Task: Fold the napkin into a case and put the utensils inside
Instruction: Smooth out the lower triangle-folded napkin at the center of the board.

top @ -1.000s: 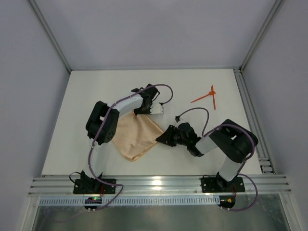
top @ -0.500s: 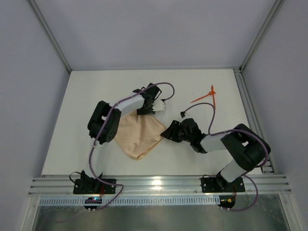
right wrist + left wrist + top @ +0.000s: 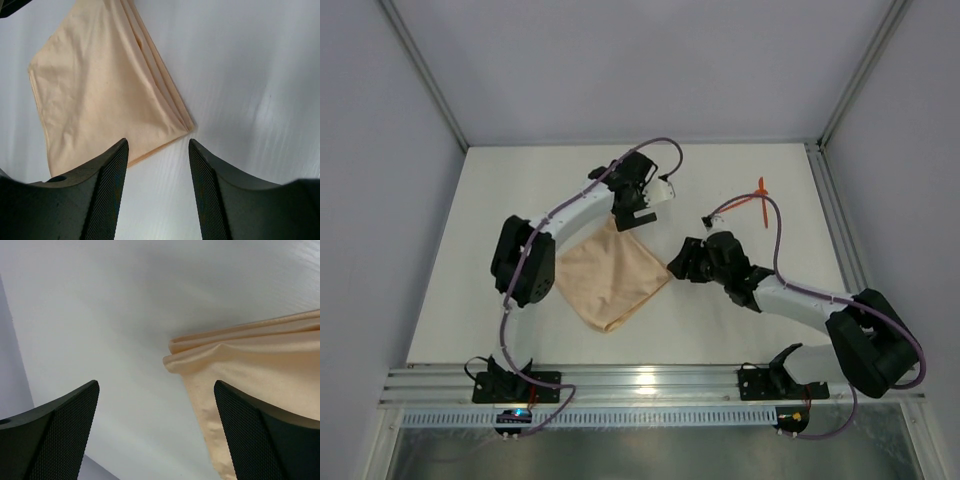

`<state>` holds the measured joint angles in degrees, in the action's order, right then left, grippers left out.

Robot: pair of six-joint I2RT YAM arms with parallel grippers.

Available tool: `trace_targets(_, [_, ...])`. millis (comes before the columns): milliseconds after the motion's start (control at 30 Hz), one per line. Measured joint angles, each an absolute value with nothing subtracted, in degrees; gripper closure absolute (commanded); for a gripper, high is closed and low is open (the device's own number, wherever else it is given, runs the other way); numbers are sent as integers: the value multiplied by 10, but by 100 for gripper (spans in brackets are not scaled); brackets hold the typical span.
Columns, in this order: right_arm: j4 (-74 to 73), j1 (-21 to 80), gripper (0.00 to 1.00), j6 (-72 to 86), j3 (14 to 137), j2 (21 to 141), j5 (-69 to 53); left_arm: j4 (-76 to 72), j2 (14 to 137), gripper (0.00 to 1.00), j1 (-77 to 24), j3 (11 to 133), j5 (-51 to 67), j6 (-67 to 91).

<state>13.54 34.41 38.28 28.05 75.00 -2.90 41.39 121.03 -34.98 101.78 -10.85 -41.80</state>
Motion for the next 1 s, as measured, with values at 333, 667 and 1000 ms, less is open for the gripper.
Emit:
trace_targets(333, [86, 314, 44, 252, 436, 900, -104, 476, 1014, 42, -276, 929, -40, -296])
trace_targets(667, [91, 314, 62, 223, 444, 968, -159, 459, 973, 43, -177, 673, -77, -258])
trace_targets(1000, [159, 313, 76, 264, 360, 934, -183, 350, 1031, 46, -177, 651, -89, -247])
